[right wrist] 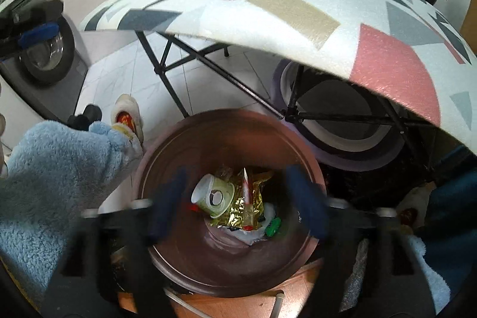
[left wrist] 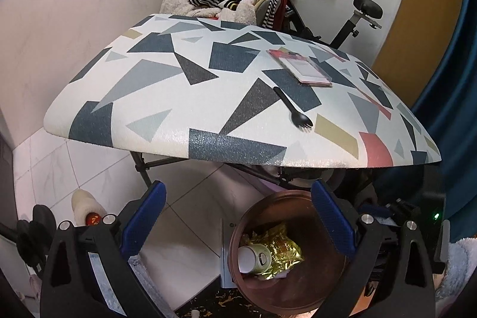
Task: Collect trash
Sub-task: 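Drop the clear bag into the bin with the left gripper while the right drops the lighter, then grasp the black plastic spork on the table with the left gripper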
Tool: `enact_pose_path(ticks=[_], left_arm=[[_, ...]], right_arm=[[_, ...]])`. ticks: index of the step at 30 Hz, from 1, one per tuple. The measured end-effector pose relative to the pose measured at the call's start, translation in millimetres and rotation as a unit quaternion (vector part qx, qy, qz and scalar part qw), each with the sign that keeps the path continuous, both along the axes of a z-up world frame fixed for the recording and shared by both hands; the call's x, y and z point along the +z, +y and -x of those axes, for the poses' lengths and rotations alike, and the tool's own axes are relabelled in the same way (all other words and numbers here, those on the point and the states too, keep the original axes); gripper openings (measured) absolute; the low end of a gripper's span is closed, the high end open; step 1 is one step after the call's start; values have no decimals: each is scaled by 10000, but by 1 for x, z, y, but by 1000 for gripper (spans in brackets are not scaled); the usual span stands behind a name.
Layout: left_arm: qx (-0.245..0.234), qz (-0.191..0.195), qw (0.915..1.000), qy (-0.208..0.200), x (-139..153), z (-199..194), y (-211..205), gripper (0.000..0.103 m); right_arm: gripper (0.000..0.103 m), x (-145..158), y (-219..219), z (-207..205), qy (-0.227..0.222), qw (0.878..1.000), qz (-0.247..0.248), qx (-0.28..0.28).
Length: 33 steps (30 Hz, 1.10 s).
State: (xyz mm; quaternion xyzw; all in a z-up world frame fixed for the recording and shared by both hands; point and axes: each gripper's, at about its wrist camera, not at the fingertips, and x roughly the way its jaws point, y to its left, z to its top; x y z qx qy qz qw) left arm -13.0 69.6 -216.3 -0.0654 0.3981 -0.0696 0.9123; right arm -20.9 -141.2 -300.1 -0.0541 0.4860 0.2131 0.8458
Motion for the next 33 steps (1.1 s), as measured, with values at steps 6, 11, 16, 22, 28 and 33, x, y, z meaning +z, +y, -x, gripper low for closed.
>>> enact_pose_path(ticks=[6, 11, 16, 22, 28, 33], left_arm=[[-49, -58, 10000, 62, -3, -1, -4, 95], [-241, -68, 9997, 81, -2, -8, -15, 95], [-406, -136, 9991, -16, 7, -28, -36, 95], [-391, -129, 9991, 13, 12, -85, -64, 89], [-61, -183, 9989, 419, -6, -147, -88, 79], [106, -679, 9963, 515, -23, -173, -109, 74]], right_arm=[[97, 20, -18, -1, -398, 9982, -108, -434], [97, 40, -41, -9, -723, 9942, -207, -772], [97, 59, -66, -29, -897, 9892, -239, -1134], [97, 74, -89, -44, -1049, 9832, -334, -1454], [97, 82, -109, -58, -1148, 9778, -439, -1695], [97, 84, -122, -66, -1151, 9746, -560, -1838]])
